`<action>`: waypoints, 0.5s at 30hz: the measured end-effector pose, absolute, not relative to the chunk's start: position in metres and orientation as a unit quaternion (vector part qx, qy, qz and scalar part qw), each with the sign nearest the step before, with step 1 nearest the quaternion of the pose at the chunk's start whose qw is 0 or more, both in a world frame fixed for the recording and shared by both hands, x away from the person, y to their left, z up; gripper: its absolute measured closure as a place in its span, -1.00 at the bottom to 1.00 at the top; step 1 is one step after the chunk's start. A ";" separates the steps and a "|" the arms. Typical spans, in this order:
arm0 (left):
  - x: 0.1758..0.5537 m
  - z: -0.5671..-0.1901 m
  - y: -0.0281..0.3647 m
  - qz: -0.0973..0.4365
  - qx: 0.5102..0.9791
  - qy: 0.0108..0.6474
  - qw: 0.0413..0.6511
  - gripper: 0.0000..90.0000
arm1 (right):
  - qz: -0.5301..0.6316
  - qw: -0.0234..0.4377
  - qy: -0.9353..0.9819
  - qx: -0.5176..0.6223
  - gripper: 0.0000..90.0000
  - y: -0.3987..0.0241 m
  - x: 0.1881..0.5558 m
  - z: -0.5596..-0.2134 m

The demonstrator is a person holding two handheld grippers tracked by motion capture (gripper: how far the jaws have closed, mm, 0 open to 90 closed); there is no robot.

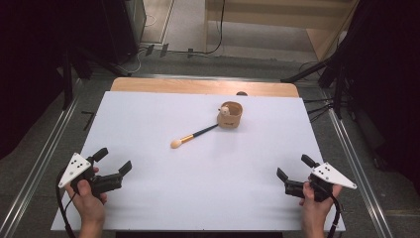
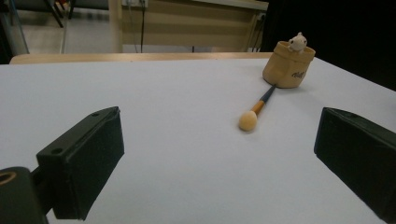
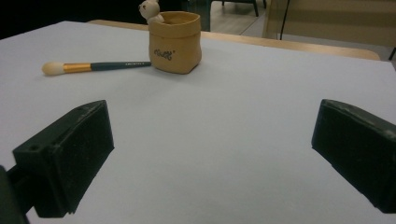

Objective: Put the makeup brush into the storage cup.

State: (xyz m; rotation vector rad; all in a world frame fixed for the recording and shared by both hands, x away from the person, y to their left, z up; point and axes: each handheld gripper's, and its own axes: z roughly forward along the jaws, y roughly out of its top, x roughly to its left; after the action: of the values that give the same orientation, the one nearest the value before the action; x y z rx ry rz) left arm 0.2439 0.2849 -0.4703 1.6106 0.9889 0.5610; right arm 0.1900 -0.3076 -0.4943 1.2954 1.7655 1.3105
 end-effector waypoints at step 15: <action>0.246 -0.474 0.283 0.225 0.679 0.418 0.560 -0.96 | 0.481 0.281 0.683 0.473 -0.90 -0.287 0.210 -0.475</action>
State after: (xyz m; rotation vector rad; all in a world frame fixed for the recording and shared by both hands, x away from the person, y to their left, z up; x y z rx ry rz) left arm 0.2460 0.2834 -0.4736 1.5997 0.9856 0.5313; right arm 0.2103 -0.2868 -0.4753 1.2666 1.8298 1.2881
